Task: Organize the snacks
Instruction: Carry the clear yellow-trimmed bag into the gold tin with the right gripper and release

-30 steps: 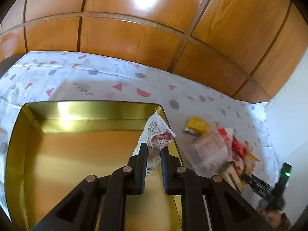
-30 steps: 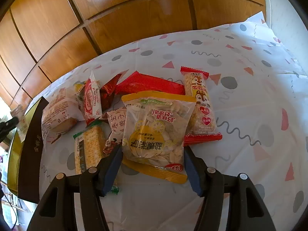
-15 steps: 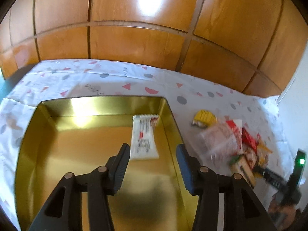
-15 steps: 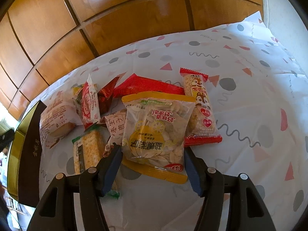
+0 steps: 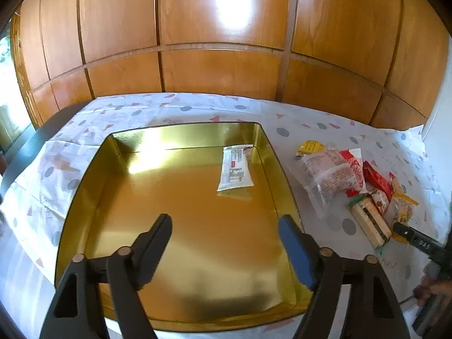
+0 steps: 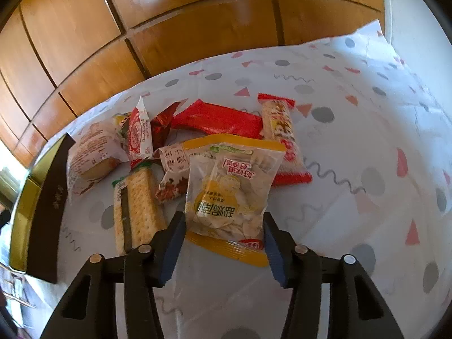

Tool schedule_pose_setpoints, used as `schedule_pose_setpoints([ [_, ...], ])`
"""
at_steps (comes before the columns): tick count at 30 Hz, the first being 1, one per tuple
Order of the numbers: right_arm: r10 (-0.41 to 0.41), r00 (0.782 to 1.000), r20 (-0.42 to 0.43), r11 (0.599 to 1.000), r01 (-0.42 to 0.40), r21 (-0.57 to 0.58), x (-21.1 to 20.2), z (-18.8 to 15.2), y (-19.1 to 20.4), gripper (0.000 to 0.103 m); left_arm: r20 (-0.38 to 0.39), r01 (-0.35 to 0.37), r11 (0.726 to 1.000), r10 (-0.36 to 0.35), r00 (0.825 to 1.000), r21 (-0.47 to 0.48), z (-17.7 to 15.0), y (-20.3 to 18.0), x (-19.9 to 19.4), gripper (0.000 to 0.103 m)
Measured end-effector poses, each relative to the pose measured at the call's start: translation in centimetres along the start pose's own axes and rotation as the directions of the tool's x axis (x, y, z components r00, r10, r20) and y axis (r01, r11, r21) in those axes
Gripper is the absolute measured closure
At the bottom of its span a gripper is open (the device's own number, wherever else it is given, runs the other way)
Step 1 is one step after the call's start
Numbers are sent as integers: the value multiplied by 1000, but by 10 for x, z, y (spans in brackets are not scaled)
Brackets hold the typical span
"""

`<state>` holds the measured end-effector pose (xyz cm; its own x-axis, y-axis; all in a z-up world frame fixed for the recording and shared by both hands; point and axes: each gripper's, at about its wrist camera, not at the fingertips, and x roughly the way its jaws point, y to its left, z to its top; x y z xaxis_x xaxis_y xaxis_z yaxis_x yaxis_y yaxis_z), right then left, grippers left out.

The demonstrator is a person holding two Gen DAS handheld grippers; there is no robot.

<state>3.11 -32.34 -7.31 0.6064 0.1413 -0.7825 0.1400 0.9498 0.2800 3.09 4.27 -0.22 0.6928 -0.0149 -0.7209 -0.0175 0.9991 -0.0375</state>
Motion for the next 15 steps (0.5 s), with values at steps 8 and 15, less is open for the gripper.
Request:
schedule_pose_setpoints([
  [8,115,993,11,984,-116,135,-23,-8,-16,52,11,-21,1000,21,1000,-9,-7,4,-7,20],
  [15,133,991,16,989,-134,59,-36,-7,11,52,12,-21,1000,22,1000,-20,-9,8,-8,20],
])
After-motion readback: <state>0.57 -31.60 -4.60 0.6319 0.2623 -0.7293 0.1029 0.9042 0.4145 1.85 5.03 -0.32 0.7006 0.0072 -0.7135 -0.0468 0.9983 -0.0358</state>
